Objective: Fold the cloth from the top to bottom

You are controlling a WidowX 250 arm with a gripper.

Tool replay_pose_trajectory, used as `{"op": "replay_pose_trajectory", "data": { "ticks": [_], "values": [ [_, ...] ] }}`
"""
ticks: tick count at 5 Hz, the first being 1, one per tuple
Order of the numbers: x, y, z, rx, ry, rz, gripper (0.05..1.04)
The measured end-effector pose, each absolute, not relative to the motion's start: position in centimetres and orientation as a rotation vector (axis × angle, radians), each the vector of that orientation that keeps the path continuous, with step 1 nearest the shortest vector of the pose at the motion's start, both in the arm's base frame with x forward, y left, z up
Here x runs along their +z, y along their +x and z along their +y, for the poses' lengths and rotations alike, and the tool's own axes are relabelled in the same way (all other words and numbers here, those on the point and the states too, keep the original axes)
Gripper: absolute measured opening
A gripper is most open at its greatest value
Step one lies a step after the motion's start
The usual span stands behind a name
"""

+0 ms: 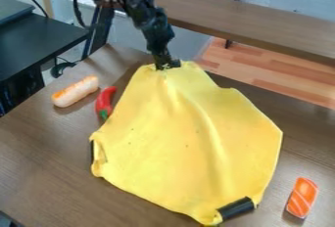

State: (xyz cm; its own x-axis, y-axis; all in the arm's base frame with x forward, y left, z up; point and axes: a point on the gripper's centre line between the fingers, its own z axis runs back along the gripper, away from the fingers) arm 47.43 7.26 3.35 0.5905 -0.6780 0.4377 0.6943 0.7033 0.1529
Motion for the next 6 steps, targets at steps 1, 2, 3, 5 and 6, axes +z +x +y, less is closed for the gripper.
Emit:
{"op": "replay_pose_trajectory", "data": {
  "ticks": [1,2,3,5,6],
  "values": [
    [4.6,45.6,4.5,-0.878,-0.081,-0.501,0.051],
    [3.8,44.1,1.7,-0.956,-0.1,-0.457,0.051],
    [2.5,42.2,-0.1,-1.011,-0.117,-0.414,0.051],
    [3.1,37.7,-5.1,-1.118,-0.138,-0.39,0.051],
    [3.3,35.1,-7.3,-1.093,-0.152,-0.356,0.051]
  ]
}}
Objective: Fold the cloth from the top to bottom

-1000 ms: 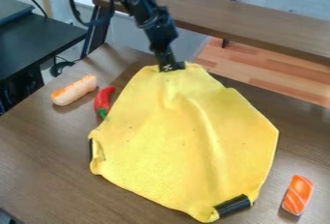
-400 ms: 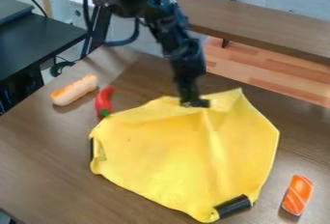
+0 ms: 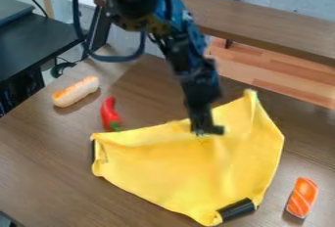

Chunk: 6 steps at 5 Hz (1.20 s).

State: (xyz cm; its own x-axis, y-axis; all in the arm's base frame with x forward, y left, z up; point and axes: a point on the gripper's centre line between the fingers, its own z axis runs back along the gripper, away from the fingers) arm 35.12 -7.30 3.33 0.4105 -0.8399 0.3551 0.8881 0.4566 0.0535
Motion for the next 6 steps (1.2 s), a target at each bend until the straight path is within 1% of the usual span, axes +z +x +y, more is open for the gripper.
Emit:
{"op": "replay_pose_trajectory", "data": {
  "ticks": [2,3,4,5,6],
  "values": [
    [1.1,31.4,-10.2,-1.074,-0.17,-0.261,0.051],
    [0.5,30.0,-11.7,-1.09,-0.172,-0.223,0.072],
    [0.0,28.7,-13.0,-1.11,-0.182,-0.211,0.213],
    [1.9,28.5,-13.3,-1.06,-0.167,-0.294,0.478],
    [3.4,29.2,-11.9,-0.993,-0.263,-0.274,0.749]
  ]
}}
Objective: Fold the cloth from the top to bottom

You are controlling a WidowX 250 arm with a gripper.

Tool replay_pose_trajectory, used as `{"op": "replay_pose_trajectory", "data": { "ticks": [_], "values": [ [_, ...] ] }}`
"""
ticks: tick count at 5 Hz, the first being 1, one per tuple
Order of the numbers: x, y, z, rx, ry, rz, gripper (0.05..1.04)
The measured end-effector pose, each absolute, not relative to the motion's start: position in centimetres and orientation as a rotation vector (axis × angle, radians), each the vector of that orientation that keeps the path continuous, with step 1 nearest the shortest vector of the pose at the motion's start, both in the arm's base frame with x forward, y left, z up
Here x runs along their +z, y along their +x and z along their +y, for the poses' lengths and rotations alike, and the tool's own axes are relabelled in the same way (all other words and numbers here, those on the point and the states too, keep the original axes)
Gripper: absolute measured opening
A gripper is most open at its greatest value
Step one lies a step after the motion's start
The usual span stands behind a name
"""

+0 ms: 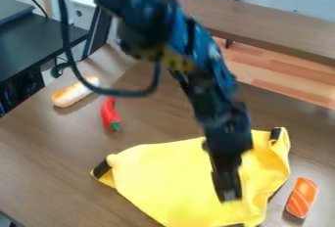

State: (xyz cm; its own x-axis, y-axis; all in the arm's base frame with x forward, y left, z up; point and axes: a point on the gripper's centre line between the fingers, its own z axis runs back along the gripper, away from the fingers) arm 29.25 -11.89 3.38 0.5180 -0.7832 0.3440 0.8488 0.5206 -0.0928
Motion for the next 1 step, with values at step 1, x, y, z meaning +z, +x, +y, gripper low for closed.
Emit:
{"op": "replay_pose_trajectory", "data": {
  "ticks": [1],
  "values": [
    [7.07,30.74,-9.8,-0.936,-0.342,-0.346,0.995]
  ]
}}
